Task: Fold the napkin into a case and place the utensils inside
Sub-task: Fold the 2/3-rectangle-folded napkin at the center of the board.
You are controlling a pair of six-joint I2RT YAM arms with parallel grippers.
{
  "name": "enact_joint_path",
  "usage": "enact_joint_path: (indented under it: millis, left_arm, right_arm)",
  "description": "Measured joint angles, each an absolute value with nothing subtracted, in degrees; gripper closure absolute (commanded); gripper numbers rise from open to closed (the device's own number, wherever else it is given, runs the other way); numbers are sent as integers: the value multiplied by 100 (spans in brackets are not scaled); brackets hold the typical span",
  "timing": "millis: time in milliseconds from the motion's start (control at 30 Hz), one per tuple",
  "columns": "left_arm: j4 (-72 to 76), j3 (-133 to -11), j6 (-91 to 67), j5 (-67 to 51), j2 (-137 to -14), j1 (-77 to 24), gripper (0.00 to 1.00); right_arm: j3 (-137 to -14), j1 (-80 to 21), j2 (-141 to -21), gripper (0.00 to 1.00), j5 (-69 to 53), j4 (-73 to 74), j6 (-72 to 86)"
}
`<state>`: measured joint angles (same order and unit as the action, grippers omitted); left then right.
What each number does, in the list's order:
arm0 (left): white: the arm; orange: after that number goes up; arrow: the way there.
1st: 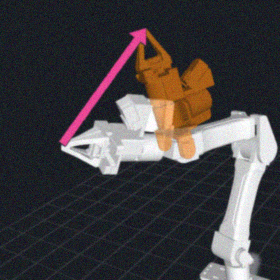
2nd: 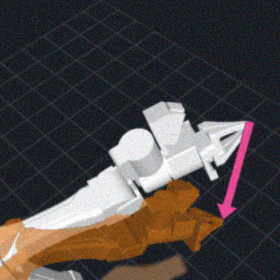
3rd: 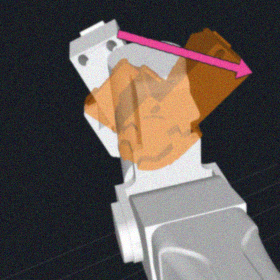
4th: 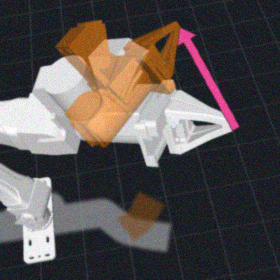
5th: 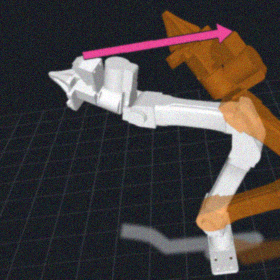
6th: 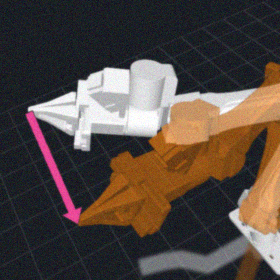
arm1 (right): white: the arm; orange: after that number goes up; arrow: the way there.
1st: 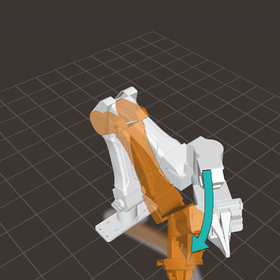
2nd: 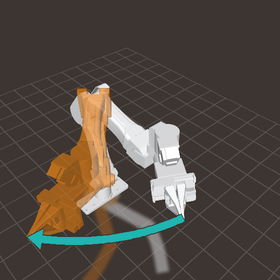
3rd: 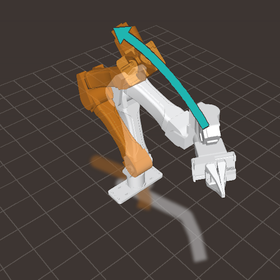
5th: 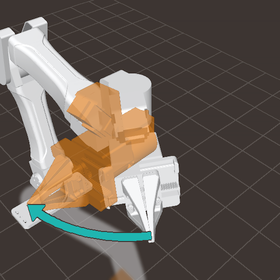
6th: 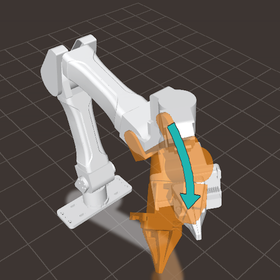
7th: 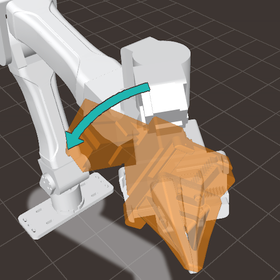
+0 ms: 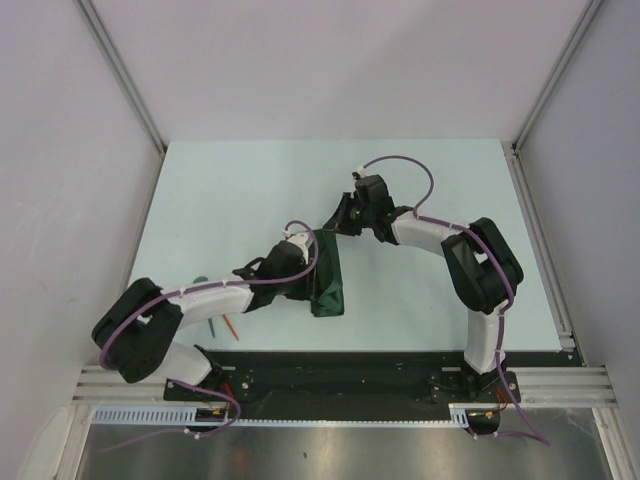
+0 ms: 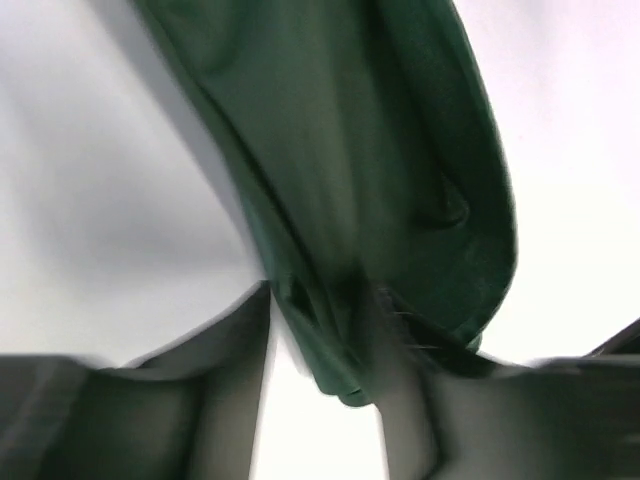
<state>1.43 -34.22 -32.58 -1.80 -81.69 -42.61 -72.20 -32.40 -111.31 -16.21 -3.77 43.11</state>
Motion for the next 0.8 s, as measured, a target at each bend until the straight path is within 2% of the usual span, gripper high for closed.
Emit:
enact_joint_path:
  millis: [300, 533, 800]
  left_arm:
    - [-764, -4495, -3308, -189, -7695, -3336, 41]
    - [-701, -5205, -3319, -360, -8801, -2838, 45]
    - [-672, -5461, -3361, -624, -9677, -2722, 78]
  right_arm:
    - [-7205, -3238, -11133, 100, -1706, -423, 4307]
    - [-7201, -3238, -11133, 100, -1745, -421, 4303]
    - [-7087, -3238, -11133, 100, -1752, -449, 4294]
